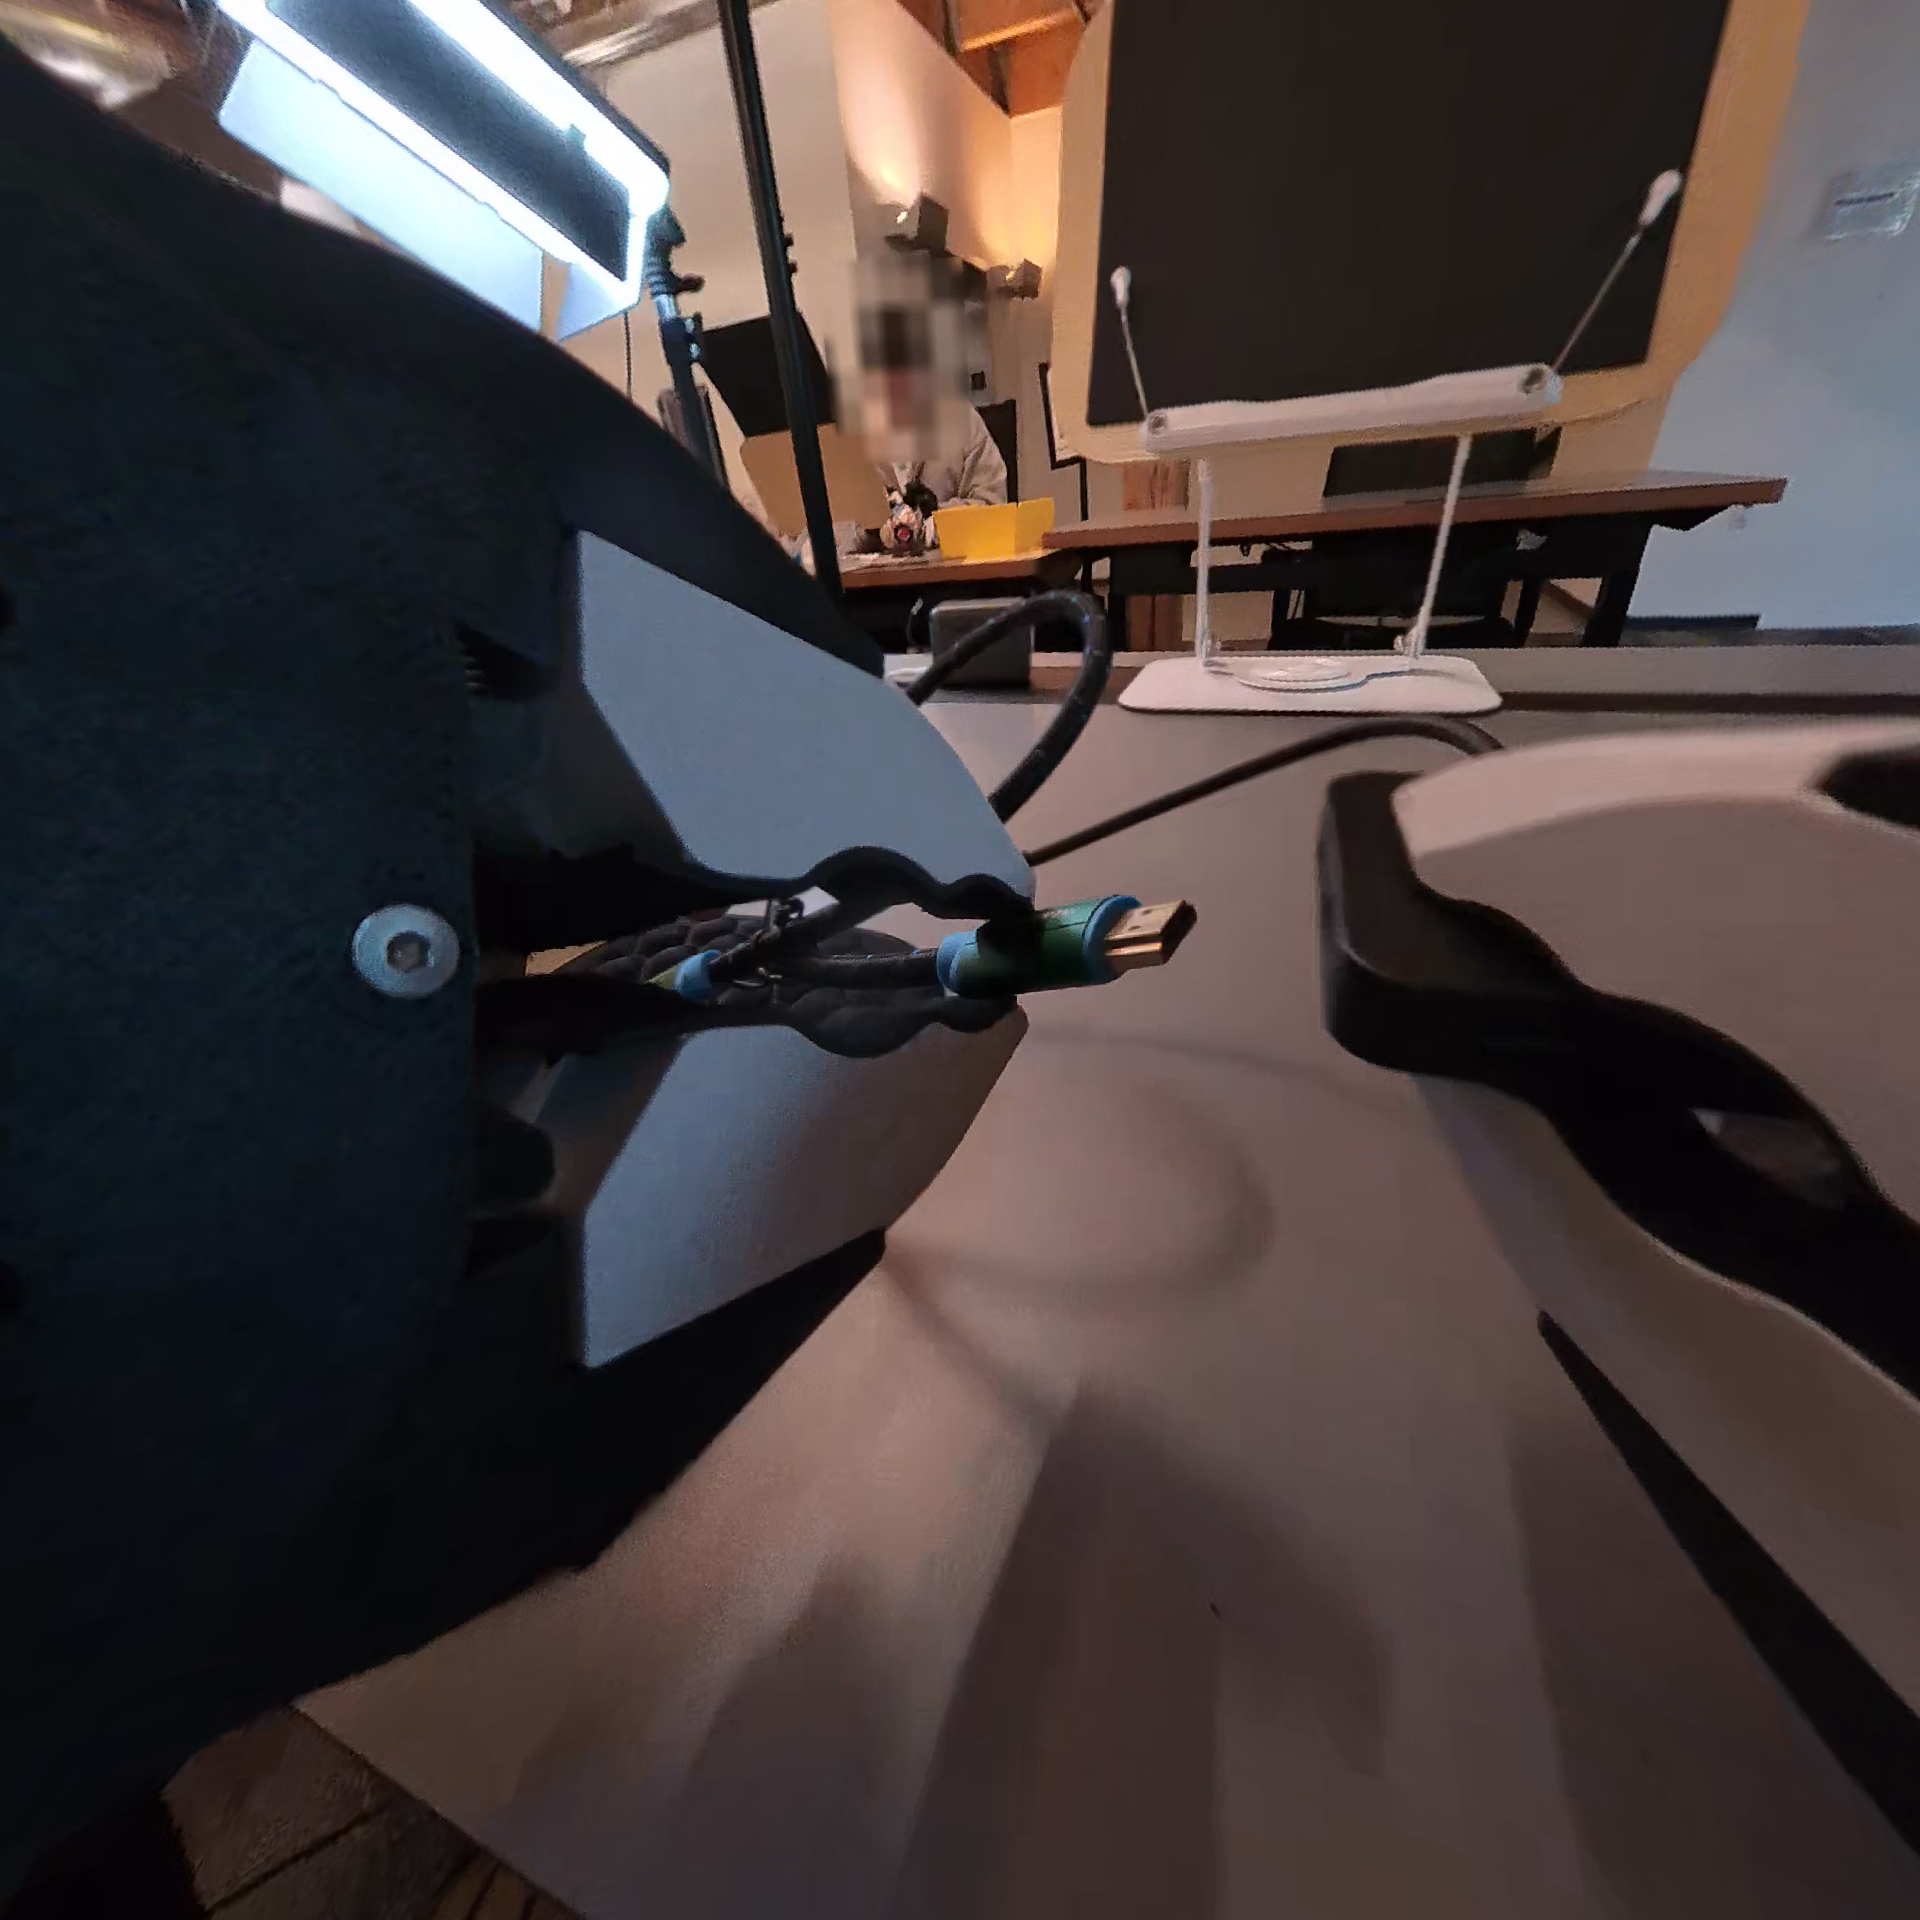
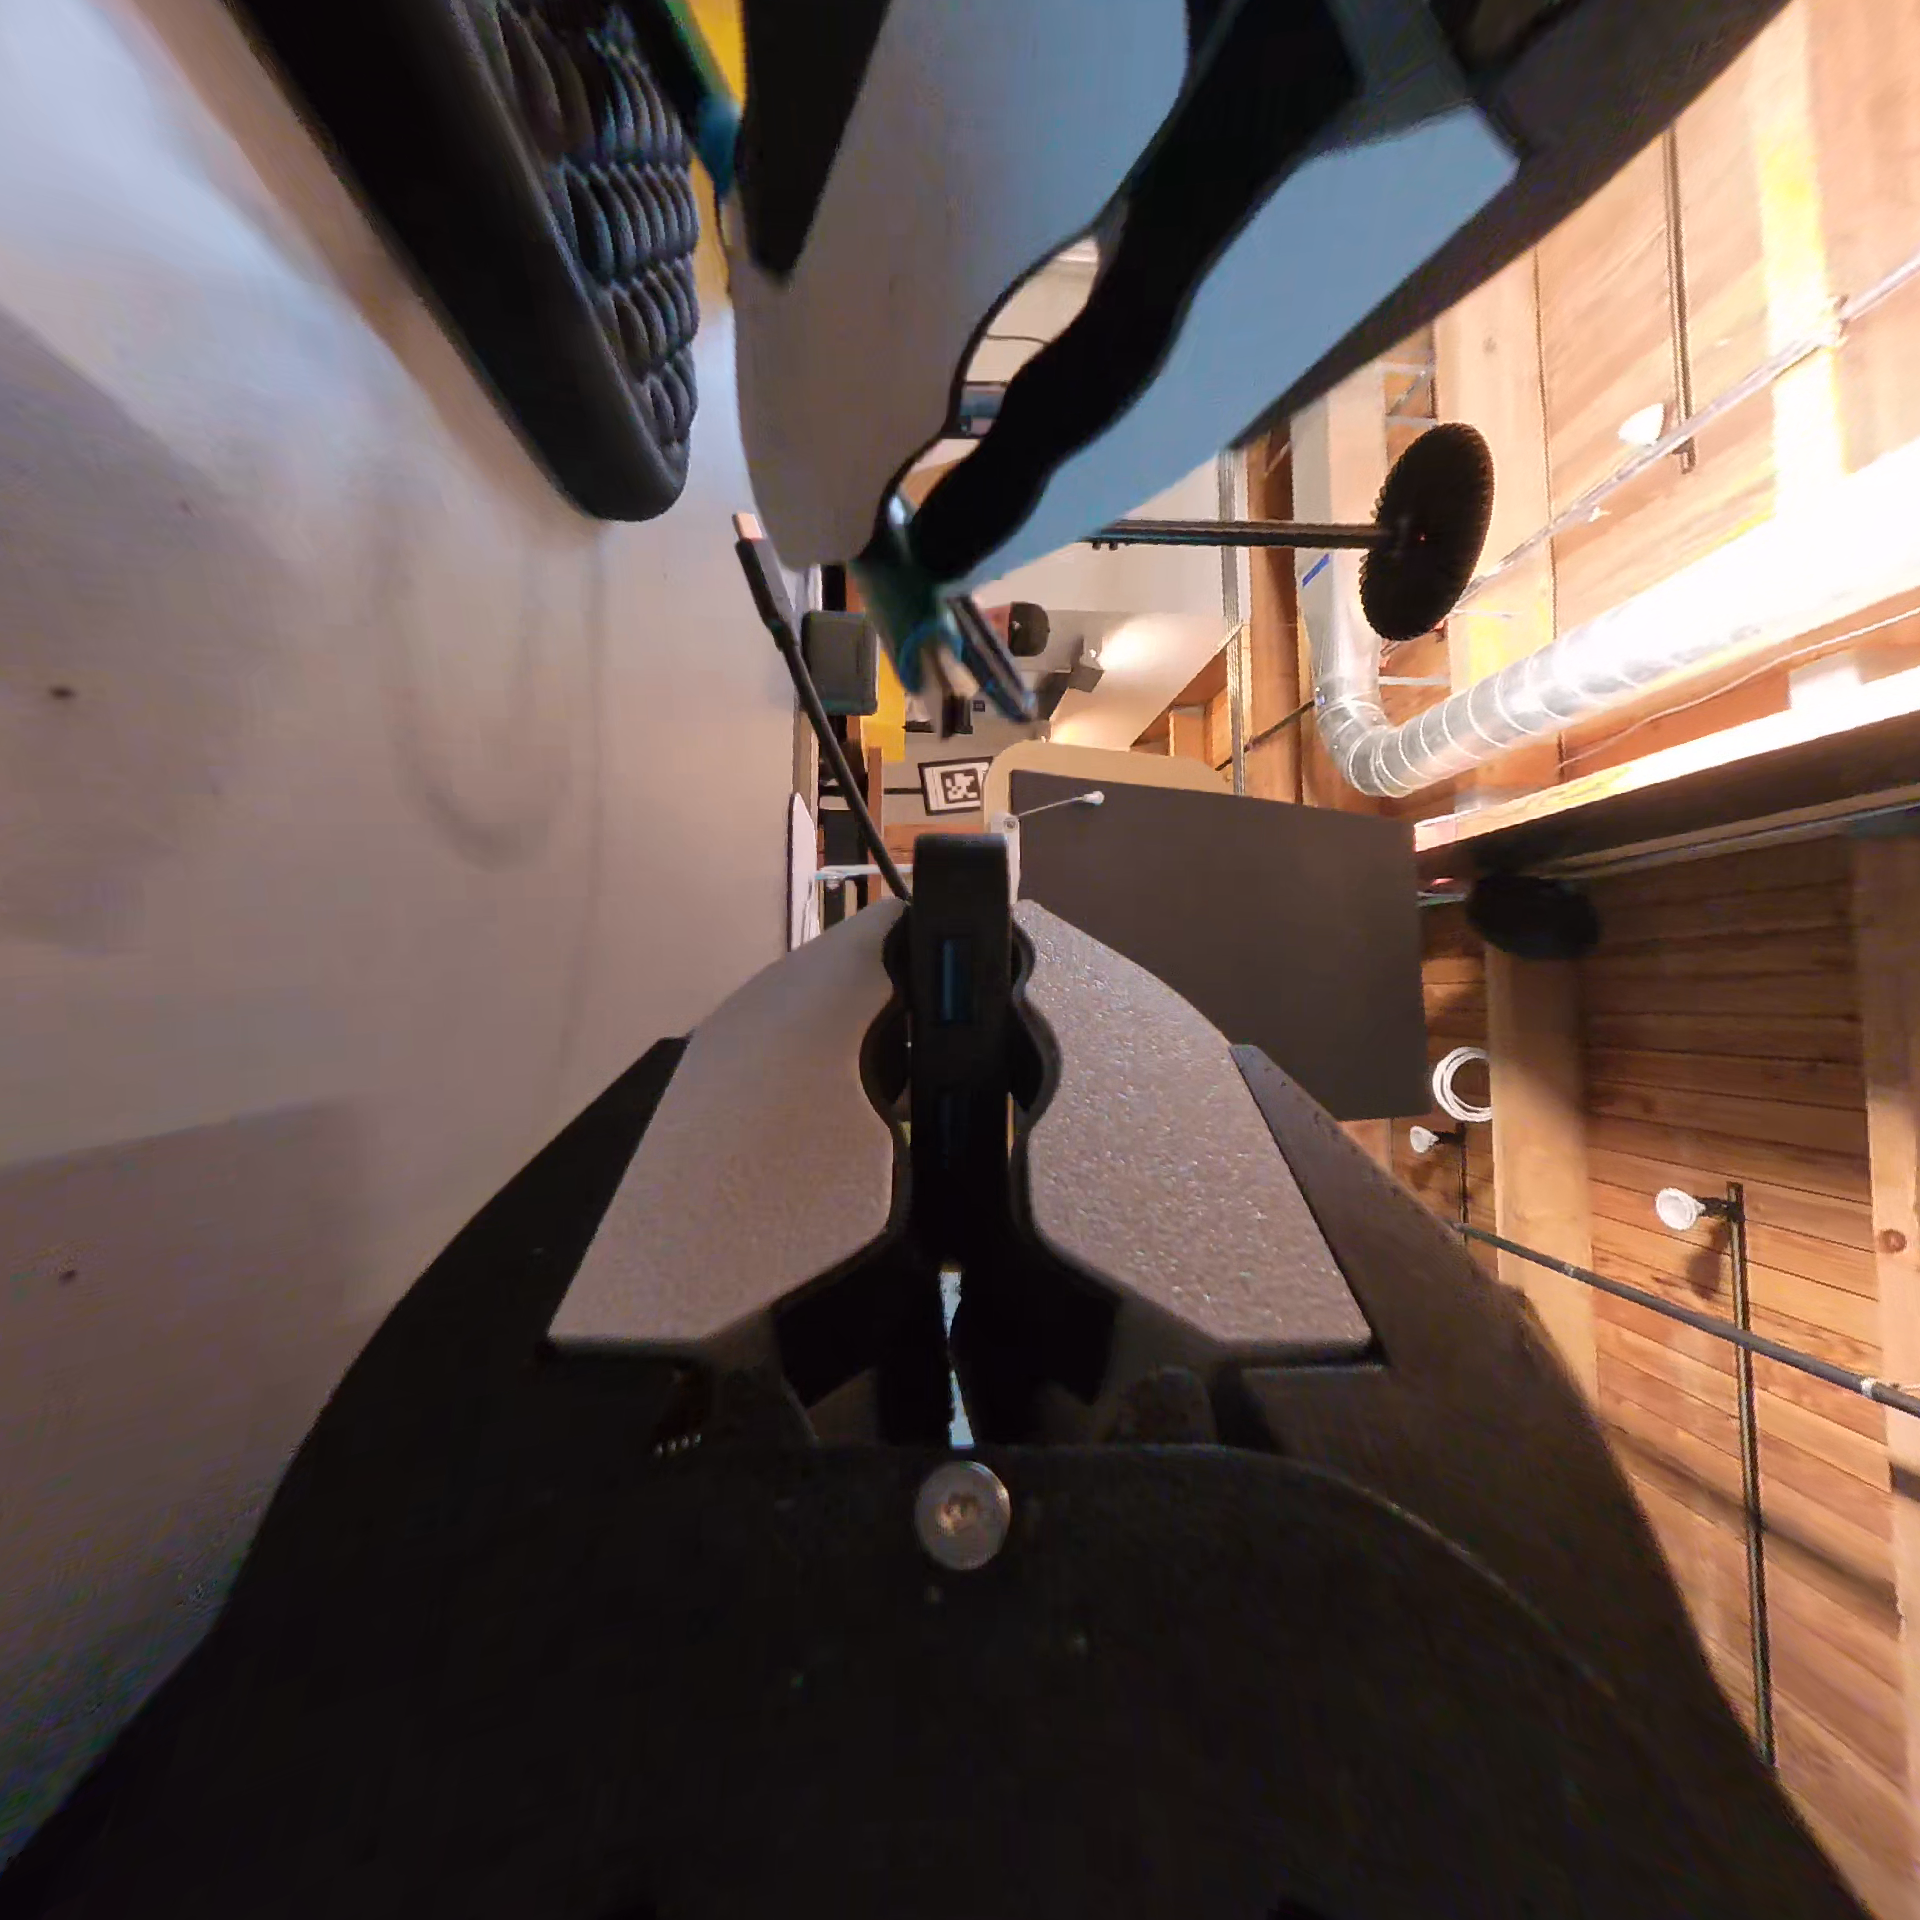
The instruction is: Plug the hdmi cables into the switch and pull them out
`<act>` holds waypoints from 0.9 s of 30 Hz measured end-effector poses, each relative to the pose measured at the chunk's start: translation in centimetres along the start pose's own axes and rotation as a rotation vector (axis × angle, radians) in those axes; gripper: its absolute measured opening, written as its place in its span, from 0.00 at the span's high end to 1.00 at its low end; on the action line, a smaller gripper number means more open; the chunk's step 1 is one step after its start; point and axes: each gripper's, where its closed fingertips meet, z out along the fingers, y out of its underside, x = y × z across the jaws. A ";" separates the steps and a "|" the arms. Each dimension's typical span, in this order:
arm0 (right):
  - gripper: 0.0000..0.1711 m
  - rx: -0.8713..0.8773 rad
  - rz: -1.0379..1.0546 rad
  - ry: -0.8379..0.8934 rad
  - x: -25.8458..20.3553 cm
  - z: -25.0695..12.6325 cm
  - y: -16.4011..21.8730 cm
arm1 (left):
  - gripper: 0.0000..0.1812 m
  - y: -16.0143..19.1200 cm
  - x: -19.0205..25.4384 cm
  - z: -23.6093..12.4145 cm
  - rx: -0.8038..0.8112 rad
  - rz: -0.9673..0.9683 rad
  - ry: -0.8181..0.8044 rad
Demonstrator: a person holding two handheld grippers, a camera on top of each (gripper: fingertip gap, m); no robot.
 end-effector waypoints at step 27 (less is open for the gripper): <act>0.92 -0.151 -0.105 -0.248 -4.5 1.4 -0.1 | 0.93 -0.1 2.8 2.4 -0.114 0.032 0.074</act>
